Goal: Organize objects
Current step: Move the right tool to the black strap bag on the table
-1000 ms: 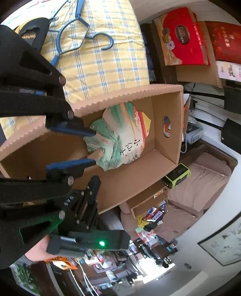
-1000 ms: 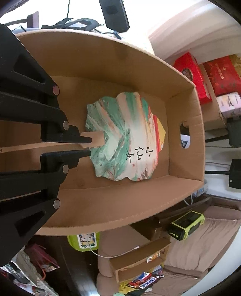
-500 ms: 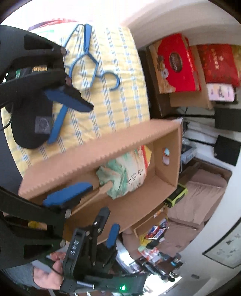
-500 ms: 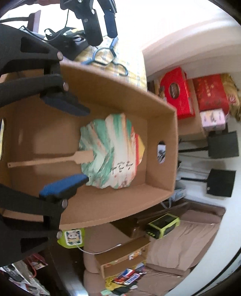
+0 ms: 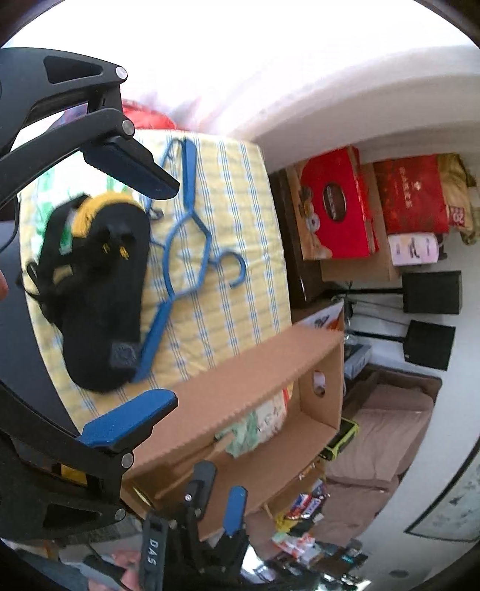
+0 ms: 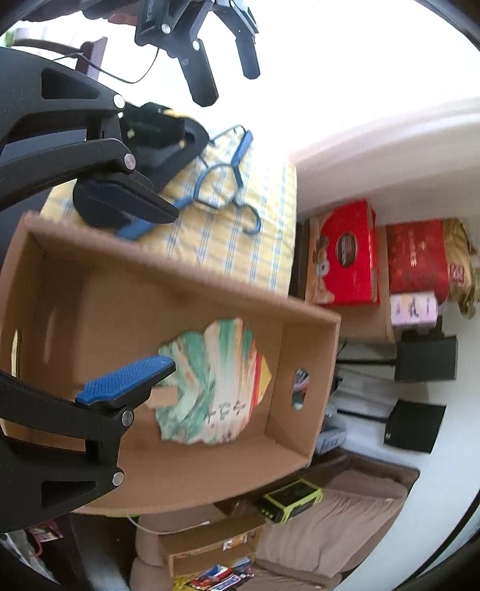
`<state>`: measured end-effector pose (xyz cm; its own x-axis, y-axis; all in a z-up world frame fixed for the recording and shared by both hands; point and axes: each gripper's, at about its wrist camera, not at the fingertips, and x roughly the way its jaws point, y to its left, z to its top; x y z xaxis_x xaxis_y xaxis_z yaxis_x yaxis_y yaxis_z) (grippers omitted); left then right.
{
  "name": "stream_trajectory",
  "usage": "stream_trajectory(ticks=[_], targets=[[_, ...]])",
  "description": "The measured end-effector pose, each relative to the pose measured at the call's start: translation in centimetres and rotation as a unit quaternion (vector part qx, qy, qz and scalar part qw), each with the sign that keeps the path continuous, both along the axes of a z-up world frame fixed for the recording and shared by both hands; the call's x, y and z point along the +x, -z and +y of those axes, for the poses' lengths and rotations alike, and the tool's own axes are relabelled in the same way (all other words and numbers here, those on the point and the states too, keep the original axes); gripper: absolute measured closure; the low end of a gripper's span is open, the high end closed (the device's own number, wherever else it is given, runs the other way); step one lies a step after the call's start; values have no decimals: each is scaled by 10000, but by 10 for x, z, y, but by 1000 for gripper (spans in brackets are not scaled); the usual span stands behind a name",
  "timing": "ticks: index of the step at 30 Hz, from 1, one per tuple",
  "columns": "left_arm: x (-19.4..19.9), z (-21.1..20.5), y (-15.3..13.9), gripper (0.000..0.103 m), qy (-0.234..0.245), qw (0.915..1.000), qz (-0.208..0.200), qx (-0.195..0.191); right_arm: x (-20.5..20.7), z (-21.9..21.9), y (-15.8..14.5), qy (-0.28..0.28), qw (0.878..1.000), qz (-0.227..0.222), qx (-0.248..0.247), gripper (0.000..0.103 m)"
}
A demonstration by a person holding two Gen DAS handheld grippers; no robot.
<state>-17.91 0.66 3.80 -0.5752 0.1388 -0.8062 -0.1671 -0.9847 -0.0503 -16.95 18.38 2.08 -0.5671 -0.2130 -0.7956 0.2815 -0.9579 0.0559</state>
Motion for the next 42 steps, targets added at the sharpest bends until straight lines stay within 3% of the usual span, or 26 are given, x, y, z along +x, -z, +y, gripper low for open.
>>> stream_trajectory(ticks=[9,16,30,36,38,42], targets=[[44,-62,-1,0,-412,9989,217,-112,23,-51,4,-501,9986,133,107,27],[65,-95,35,0,-619,9976,-157,262,35,-88,20,-834,9964,87,148,27],[84,-112,98,2,-867,9920,-518,754,48,-128,71,-1035,9942,-229,159,27],[82,-134,121,2,-1293,9881,-608,577,51,-135,85,-1059,9938,-321,84,27],[82,-144,126,2,-1420,9860,-631,607,52,-137,88,-1067,9937,-343,66,29],[80,-163,132,4,-1606,9824,-656,689,50,-139,88,-1028,9936,-427,-169,48]])
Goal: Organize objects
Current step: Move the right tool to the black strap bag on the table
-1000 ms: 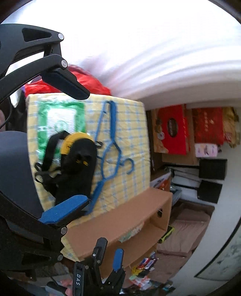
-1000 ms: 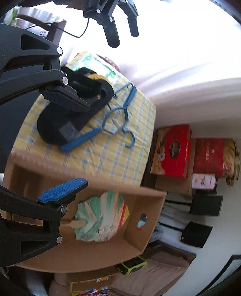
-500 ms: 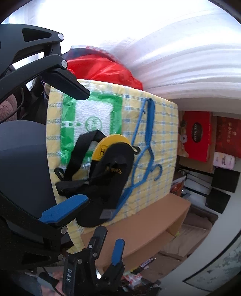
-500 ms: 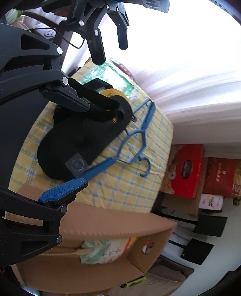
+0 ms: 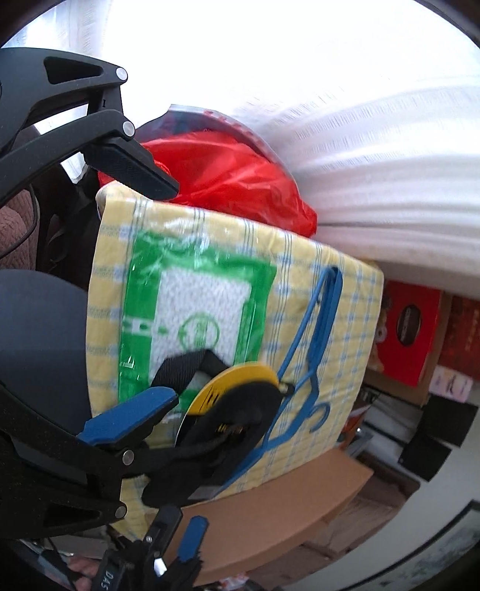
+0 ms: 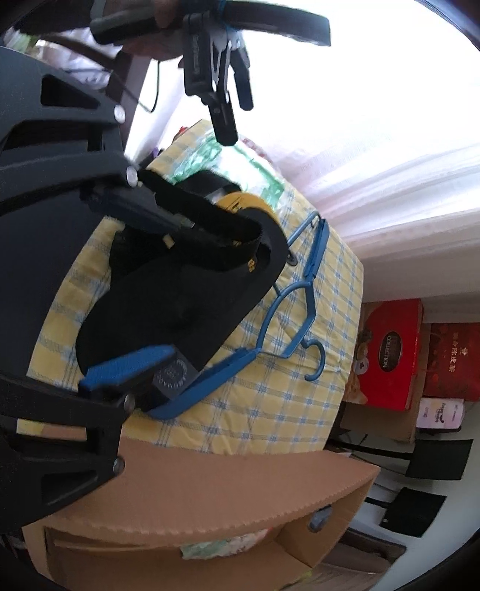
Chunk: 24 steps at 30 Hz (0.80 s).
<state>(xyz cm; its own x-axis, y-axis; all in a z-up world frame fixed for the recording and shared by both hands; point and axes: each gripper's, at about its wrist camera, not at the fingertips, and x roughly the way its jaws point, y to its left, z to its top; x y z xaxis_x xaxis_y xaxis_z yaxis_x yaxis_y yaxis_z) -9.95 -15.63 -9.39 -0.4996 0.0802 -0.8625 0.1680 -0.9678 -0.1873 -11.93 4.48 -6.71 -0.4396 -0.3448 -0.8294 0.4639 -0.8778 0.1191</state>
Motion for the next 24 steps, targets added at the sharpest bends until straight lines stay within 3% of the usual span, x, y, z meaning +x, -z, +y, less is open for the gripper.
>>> stream_trajectory(ticks=[5,8,17,24], targets=[[-2,-20,6,14,-180,9997,-95,121,-4,-7,-11,-39,9976,-211,-662,57],[-2,-26,9,15,-230,9993,-144,273,-7,-17,-14,-64,9980,-183,-596,58],[-7,1,5,15,179,9977,-113,639,-15,-29,16,-162,9963,-680,-506,54],[-11,19,8,15,283,9969,-196,709,-2,-48,33,-545,9947,-693,-537,40]])
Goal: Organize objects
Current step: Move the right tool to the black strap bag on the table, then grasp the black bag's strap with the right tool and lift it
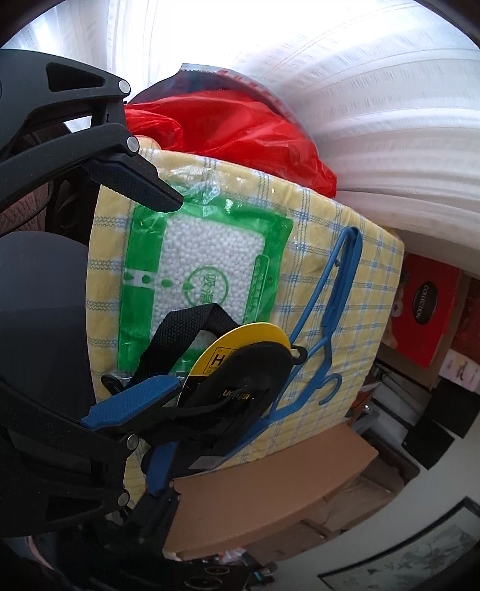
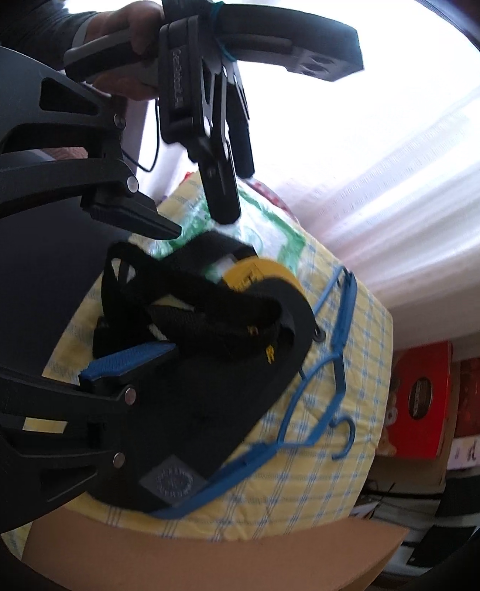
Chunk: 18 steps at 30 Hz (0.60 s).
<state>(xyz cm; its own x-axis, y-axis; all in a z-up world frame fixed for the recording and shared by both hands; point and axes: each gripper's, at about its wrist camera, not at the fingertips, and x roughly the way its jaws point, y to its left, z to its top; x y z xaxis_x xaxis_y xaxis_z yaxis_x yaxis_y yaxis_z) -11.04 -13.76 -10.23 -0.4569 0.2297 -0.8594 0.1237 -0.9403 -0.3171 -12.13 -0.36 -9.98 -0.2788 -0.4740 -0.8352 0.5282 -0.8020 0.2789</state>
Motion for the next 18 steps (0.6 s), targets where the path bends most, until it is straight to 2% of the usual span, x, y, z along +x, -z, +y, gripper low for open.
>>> stream_trajectory(ticks=[1,4,5,6,7,9,11,12,18], targets=[[0,0,1,15,-5,10000,-14,3,2,-2,1,-63,10000,11,-42,36],[3,0,5,15,-5,10000,-78,7,7,-12,7,-144,9992,244,275,37],[4,-1,6,15,-14,10000,-93,2,7,-16,13,-165,9984,314,434,41],[5,-2,7,15,-28,9999,-104,3,5,-17,17,-153,9980,326,510,60],[6,-2,8,15,-34,9999,-114,19,4,-17,20,-127,9977,318,580,71],[7,-4,9,15,-37,9999,-126,73,1,-16,27,-140,9984,192,509,81],[8,-5,9,15,-26,9998,-142,144,-1,-12,27,-91,9992,100,378,86],[8,-5,9,15,-17,9997,-146,191,-1,-10,26,-90,9994,81,324,92],[12,3,9,15,176,9990,-102,407,-7,4,-5,-90,9997,-6,-234,96]])
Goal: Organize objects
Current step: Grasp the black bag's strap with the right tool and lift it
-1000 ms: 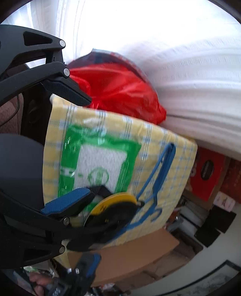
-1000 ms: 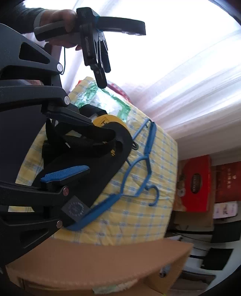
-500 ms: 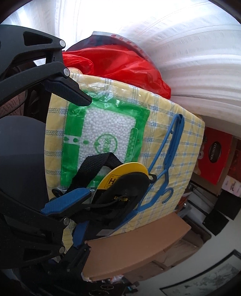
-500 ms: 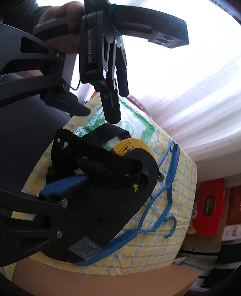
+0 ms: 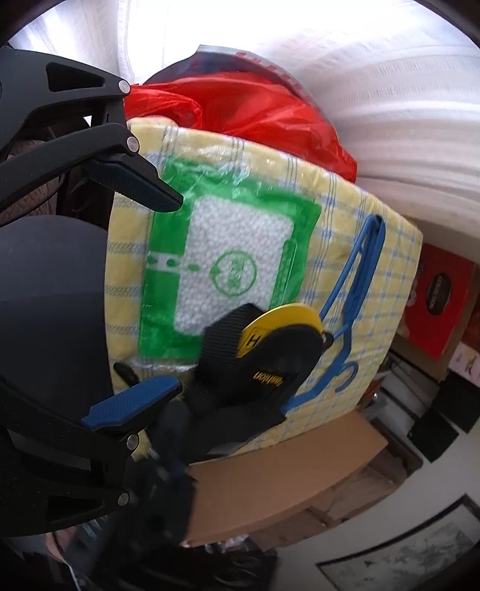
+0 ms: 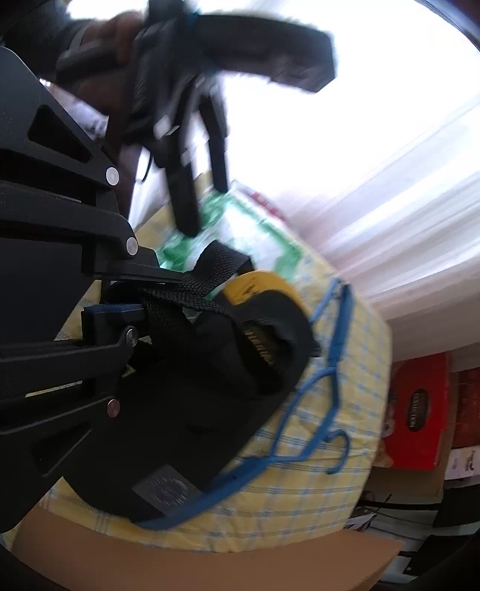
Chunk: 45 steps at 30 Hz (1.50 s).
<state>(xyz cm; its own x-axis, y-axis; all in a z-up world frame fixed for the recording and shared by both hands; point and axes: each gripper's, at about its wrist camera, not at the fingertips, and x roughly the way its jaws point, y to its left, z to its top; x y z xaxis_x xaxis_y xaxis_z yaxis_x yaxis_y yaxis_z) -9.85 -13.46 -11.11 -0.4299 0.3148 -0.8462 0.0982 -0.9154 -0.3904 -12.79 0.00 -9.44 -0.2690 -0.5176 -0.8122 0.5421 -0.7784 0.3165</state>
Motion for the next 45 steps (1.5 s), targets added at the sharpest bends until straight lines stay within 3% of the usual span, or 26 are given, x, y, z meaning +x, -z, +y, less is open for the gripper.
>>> stream_trajectory(ticks=[8,13,21,23,25,28,32,34,37,39,45], targets=[[5,38,-3,14,651,9976,133,-190,-13,19,-63,242,9983,378,-364,97],[7,82,-2,14,1266,9905,357,-403,-15,28,-77,355,9978,483,-294,97],[2,128,5,15,1632,9755,681,-1311,-15,44,-87,510,9963,533,-429,97],[4,135,4,23,1687,9699,818,-1555,-15,46,-89,521,9963,532,-421,97],[9,143,3,25,1847,9627,909,-1758,-15,49,-90,534,9963,521,-425,97],[15,150,2,27,2094,9580,905,-1735,-15,53,-91,570,9961,511,-431,97],[16,157,7,43,2334,9527,781,-1784,-15,55,-92,587,9961,504,-429,97],[14,158,11,43,2388,9505,704,-1859,-14,56,-92,585,9960,507,-436,97],[13,153,12,48,2339,9553,713,-1662,-15,56,-93,584,9960,512,-446,97],[15,152,9,72,2354,9547,788,-1641,-15,55,-95,582,9958,530,-459,97],[29,138,-5,72,2199,9623,821,-1376,-11,54,-109,524,9951,620,-558,97]])
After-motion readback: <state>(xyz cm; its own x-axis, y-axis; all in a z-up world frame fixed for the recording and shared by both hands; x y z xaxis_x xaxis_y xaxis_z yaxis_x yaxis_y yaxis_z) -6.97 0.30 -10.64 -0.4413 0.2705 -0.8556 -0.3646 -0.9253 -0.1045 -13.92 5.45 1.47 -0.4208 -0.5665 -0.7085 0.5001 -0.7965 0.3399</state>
